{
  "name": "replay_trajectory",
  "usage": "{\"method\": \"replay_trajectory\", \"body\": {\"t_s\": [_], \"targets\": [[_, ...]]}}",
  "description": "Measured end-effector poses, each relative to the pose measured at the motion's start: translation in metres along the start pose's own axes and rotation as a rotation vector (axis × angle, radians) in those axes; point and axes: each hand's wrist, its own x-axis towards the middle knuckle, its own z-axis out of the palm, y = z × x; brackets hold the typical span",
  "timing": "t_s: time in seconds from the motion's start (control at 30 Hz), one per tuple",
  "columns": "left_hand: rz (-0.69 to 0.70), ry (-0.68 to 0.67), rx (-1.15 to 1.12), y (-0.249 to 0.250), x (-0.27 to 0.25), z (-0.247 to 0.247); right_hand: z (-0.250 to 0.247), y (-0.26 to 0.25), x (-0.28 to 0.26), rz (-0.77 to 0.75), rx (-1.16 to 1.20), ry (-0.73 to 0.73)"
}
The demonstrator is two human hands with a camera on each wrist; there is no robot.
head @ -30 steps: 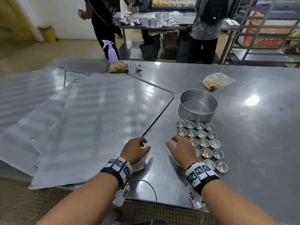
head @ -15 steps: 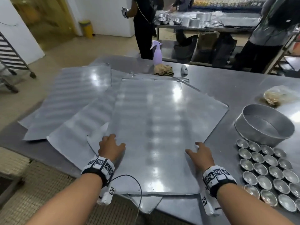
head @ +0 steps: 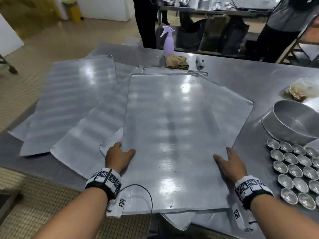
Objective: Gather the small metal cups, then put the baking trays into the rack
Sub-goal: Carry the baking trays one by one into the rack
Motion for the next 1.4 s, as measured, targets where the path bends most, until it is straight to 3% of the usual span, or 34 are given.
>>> {"method": "replay_trajectory", "body": {"t_s": [0.2, 0.33, 0.43, 0.93, 1.2, 1.4], "targets": [[0.03, -0.026, -0.065, -0.001, -0.007, 0.004, -0.007, 0.012, -0.01, -0.041, 0.109, 0.016], [-0.031, -0.102, -0.379, -0.005, -0.007, 0.013, -0.008, 0.023, -0.015, -0.003, 0.28, 0.011], [-0.044, -0.106, -0.483, 0.0, -0.009, 0.017, -0.006, 0.031, -0.013, 0.032, 0.405, 0.0], [0.067, -0.007, -0.546, 0.053, -0.024, 0.008, -0.013, 0.059, 0.01, -0.024, 0.571, 0.062], [0.203, -0.175, -0.462, 0.099, 0.044, 0.014, -0.023, 0.037, -0.016, 0.034, 0.6, 0.276], [0.324, -0.324, -0.295, 0.116, 0.106, 0.018, 0.011, 0.01, -0.052, 0.188, 0.598, 0.446]]}}
